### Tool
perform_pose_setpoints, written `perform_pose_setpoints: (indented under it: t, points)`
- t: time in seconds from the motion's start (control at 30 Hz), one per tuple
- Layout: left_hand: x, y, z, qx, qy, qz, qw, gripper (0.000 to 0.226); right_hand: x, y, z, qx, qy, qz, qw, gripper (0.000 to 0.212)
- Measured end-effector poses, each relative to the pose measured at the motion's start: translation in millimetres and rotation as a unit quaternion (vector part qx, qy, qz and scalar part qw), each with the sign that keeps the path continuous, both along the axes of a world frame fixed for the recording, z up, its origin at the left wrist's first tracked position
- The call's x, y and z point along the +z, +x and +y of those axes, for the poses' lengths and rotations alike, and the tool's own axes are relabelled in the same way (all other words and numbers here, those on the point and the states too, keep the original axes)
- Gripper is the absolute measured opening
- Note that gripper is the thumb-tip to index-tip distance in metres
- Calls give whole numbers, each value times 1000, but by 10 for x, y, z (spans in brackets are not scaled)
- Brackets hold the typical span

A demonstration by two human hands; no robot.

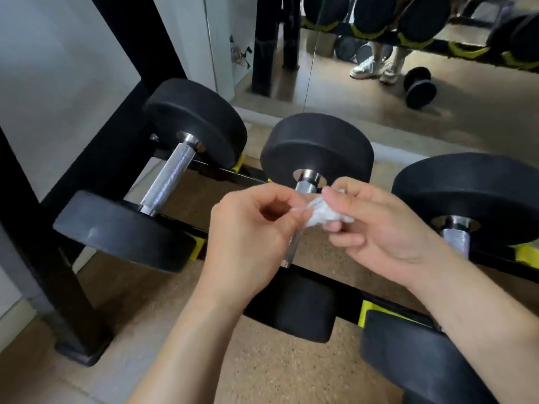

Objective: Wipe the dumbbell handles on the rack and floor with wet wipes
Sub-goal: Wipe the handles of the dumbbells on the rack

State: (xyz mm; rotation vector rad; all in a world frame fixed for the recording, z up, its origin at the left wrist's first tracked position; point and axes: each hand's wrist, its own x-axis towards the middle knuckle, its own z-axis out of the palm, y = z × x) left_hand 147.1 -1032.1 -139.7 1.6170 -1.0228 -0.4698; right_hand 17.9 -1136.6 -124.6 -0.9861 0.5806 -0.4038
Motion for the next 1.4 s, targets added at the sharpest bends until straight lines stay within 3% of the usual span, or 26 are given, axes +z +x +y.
perform_pose_setpoints:
  t: [0.1,0.2,0.27,0.33,0.43,0.53,0.63,0.67,0.77,0.87,0.93,1.0,1.07,1.13,1.2,1.3,1.4]
  points:
    - [58,114,-51,-17,10,-32,999,7,8,12,20,-57,-20,2,998,8]
    - [78,163,-73,-60,42,-89,993,8,-22,24,-25,-110,-51,-19,992,14]
    - [82,210,-104,-75,71,-116,988,9,-24,34,-56,-109,-31,-40,993,25]
    - [103,264,-148,-81,115,-143,980,8,-23,22,-55,-80,-20,-37,996,23]
    - [109,351,-191,-109,212,-189,953,6,-102,48,-17,-1,-180,89,980,13]
    - [19,449,-190,-139,282,-182,932,15,-247,171,45,71,-347,199,914,14]
    - [-50,511,-200,-170,313,-130,925,10,-342,233,54,124,-567,275,766,13]
    - [-57,515,-213,-186,323,-112,921,10,-348,228,63,134,-594,283,741,15]
    - [-54,507,-295,-216,342,-101,909,13,-325,224,65,138,-623,295,711,16]
    - [-88,508,-312,-187,333,-102,918,18,-273,278,-48,169,-665,318,655,19]
    - [-127,510,-219,-127,288,-104,943,15,-291,281,-119,195,-652,280,677,12]
    - [-138,501,-45,-57,231,-110,965,14,-340,264,-145,151,-616,228,739,12]
    - [-118,471,175,-28,206,-91,974,32,-350,266,-227,54,-531,190,824,24]
    - [-110,423,347,-46,227,-70,970,61,-319,304,-274,17,-484,173,858,24]
    - [-158,434,411,-70,266,-98,956,87,-304,349,-231,74,-546,189,813,12]
    - [-222,498,436,-92,280,-50,954,105,-361,381,-140,115,-661,222,708,12]
    - [-219,540,457,-109,278,-24,954,115,-371,382,-212,81,-667,244,699,19]
